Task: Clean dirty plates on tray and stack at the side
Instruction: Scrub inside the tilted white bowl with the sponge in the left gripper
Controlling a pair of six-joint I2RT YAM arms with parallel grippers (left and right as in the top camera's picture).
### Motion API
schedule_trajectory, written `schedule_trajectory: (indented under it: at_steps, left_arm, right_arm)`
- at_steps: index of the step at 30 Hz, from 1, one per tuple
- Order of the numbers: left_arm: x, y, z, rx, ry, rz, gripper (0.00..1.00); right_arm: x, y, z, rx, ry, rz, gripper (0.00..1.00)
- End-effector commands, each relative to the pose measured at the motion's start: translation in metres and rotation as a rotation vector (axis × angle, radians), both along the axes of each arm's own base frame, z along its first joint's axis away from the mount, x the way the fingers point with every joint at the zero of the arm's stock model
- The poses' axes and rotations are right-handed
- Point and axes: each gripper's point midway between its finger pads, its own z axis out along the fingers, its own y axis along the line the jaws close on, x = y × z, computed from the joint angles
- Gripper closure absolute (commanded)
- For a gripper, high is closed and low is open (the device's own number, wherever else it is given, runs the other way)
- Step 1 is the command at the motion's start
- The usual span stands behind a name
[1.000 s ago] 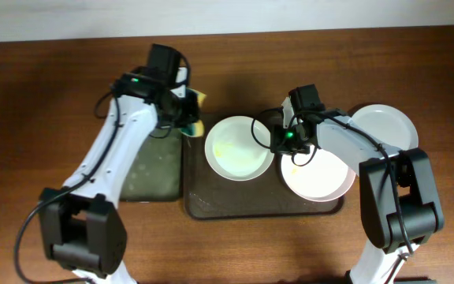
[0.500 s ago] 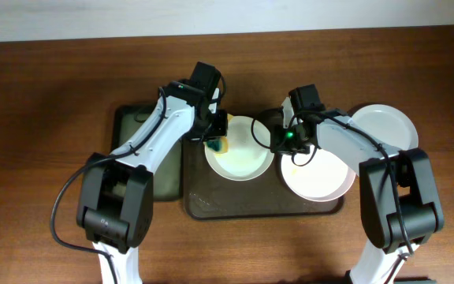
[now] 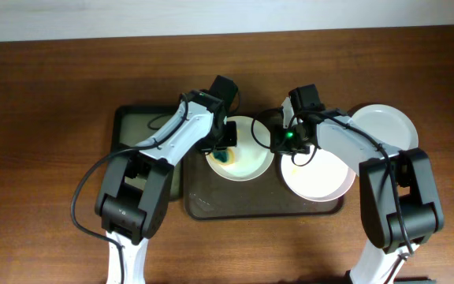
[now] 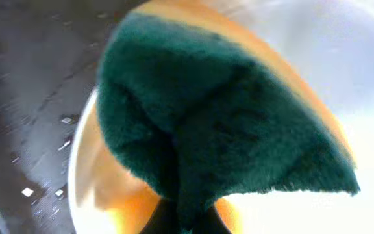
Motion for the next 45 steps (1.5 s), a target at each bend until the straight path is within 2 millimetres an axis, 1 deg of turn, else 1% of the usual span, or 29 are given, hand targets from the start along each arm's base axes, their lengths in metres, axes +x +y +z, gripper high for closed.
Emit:
schedule_trajectory:
  at_steps: [1, 5, 7, 11, 13, 15, 16, 19, 25, 27, 32, 34, 37, 41, 45]
  left_arm:
    - [-0.006, 0.027, -0.014, 0.132, 0.031, 0.061, 1.00]
    - [-0.014, 0.031, -0.015, 0.149, 0.064, 0.053, 1.00]
    - [-0.015, 0.024, -0.018, 0.126, 0.070, 0.020, 1.00]
    - [-0.003, 0.016, -0.031, 0.103, 0.035, -0.027, 1.00]
    - [0.001, 0.014, -0.042, 0.100, 0.027, -0.028, 1.00]
    - [0.009, 0.010, -0.057, 0.096, 0.003, -0.068, 1.00]
    - [0.012, 0.010, -0.061, 0.098, -0.007, -0.079, 1.00]
    - [0.020, 0.008, -0.063, 0.095, -0.037, -0.082, 1.00]
    - [0.035, 0.000, -0.048, 0.074, -0.087, -0.095, 1.00]
    - [0.044, -0.004, -0.042, 0.064, -0.117, -0.115, 1.00]
    - [0.077, -0.011, -0.027, 0.024, -0.240, -0.134, 1.00]
    - [0.087, -0.011, -0.019, 0.014, -0.266, -0.123, 1.00]
    - [0.107, -0.014, 0.003, -0.007, -0.327, -0.118, 1.00]
    - [0.119, -0.020, 0.024, -0.030, -0.376, -0.116, 1.00]
    - [0.130, -0.025, 0.055, -0.056, -0.441, -0.111, 1.00]
  right_arm:
    - [0.003, 0.002, 0.001, 0.003, -0.005, 0.012, 0.96]
    - [0.003, 0.002, 0.001, 0.003, -0.005, 0.012, 0.96]
    - [0.003, 0.002, 0.002, 0.003, -0.006, 0.011, 0.96]
    - [0.003, 0.002, 0.001, 0.003, -0.005, 0.012, 0.96]
    - [0.002, 0.002, 0.001, 0.003, -0.004, 0.012, 0.96]
    - [0.002, 0.002, 0.001, 0.002, -0.002, 0.012, 0.96]
    - [0.002, 0.002, 0.001, 0.002, -0.002, 0.012, 0.96]
    - [0.002, 0.002, 0.001, 0.001, -0.005, 0.020, 0.96]
    - [0.002, 0.002, 0.001, 0.000, -0.007, 0.023, 0.96]
    - [0.002, 0.002, 0.001, -0.001, -0.010, 0.030, 0.96]
    - [0.001, 0.001, 0.001, -0.002, -0.007, 0.030, 0.96]
    - [0.001, 0.001, 0.001, -0.002, -0.006, 0.030, 0.96]
    - [0.001, 0.001, 0.001, -0.003, -0.008, 0.033, 0.96]
    - [0.001, 0.001, 0.001, -0.003, -0.008, 0.033, 0.96]
    - [0.001, 0.001, 0.001, -0.003, -0.008, 0.033, 0.96]
